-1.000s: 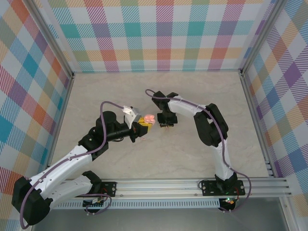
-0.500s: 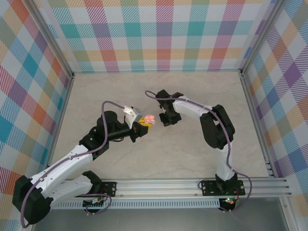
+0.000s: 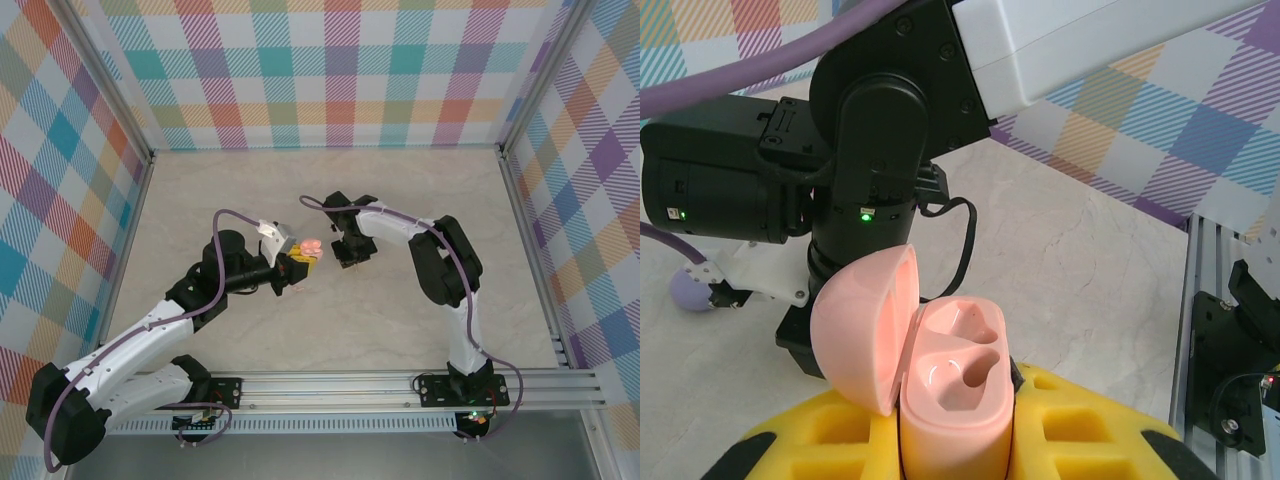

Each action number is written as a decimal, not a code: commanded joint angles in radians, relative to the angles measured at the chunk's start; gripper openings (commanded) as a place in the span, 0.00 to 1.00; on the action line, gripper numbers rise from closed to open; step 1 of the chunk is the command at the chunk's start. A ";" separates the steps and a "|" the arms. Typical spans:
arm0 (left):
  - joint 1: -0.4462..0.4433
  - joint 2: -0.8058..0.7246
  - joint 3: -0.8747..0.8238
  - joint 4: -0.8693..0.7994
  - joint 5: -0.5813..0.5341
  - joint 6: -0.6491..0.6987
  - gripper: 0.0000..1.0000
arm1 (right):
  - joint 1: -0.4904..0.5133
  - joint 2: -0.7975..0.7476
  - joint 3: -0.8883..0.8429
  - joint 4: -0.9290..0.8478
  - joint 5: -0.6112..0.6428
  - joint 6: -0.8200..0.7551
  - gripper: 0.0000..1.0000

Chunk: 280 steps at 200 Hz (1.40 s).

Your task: Insert wireless bluetooth earbuds into charging case

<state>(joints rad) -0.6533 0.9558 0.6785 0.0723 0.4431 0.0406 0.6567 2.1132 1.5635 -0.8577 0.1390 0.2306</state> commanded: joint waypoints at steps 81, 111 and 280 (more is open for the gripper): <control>-0.014 -0.019 0.017 -0.018 0.002 -0.003 0.14 | -0.006 0.043 0.059 -0.126 -0.012 0.154 0.43; -0.014 -0.024 0.013 -0.017 0.003 -0.004 0.14 | -0.006 0.060 0.073 -0.133 -0.007 0.186 0.39; -0.014 -0.030 0.009 -0.012 0.004 -0.004 0.14 | -0.032 0.060 0.058 -0.068 -0.044 0.285 0.34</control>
<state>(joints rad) -0.6533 0.9504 0.6785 0.0528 0.4431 0.0406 0.6422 2.1612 1.6390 -0.9710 0.1059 0.4866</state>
